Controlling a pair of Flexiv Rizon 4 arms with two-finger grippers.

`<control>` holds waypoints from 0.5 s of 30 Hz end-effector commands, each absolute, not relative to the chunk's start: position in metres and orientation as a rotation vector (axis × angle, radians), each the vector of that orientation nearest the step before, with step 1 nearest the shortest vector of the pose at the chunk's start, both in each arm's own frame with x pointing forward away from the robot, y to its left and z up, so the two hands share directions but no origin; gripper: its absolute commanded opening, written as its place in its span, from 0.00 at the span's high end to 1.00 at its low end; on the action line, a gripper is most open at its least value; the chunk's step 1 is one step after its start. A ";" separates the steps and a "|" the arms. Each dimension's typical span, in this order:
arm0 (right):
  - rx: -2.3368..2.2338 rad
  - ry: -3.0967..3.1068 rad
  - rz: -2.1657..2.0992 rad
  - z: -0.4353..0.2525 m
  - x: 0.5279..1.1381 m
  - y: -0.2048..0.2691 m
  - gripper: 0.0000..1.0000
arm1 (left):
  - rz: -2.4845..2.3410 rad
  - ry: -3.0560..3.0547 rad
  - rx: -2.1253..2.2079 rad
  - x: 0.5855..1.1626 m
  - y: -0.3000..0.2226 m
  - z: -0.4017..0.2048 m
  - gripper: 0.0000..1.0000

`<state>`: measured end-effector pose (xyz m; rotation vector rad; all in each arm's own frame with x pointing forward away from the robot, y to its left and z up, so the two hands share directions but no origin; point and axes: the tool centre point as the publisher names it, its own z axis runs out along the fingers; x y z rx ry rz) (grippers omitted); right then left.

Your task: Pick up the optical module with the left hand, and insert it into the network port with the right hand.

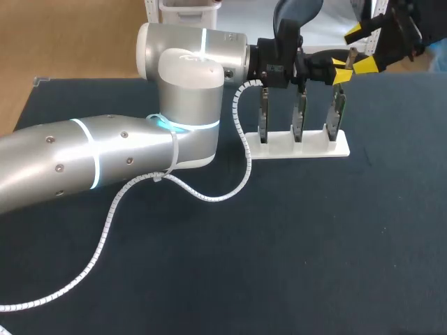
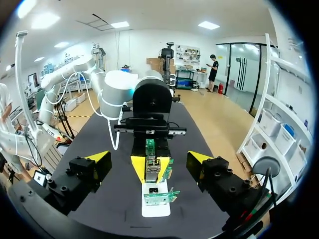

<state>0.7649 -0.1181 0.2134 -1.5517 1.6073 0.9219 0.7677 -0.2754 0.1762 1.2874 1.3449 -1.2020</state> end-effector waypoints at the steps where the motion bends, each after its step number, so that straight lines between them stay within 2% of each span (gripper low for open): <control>1: -1.549 1.612 0.920 0.213 0.767 -0.117 0.00 | -1.202 1.345 1.288 0.767 -0.275 0.176 1.00; 2: -1.550 1.610 0.919 0.213 0.767 -0.117 0.03 | -1.202 1.345 1.288 0.767 -0.275 0.176 1.00; 4: -1.551 1.610 0.912 0.213 0.768 -0.116 0.60 | -1.202 1.345 1.288 0.767 -0.275 0.176 1.00; 5: -1.547 1.606 0.911 0.213 0.768 -0.116 1.00 | -1.202 1.345 1.288 0.767 -0.275 0.176 1.00; 15: -1.532 1.613 0.902 0.212 0.768 -0.114 1.00 | -1.202 1.345 1.288 0.767 -0.275 0.176 1.00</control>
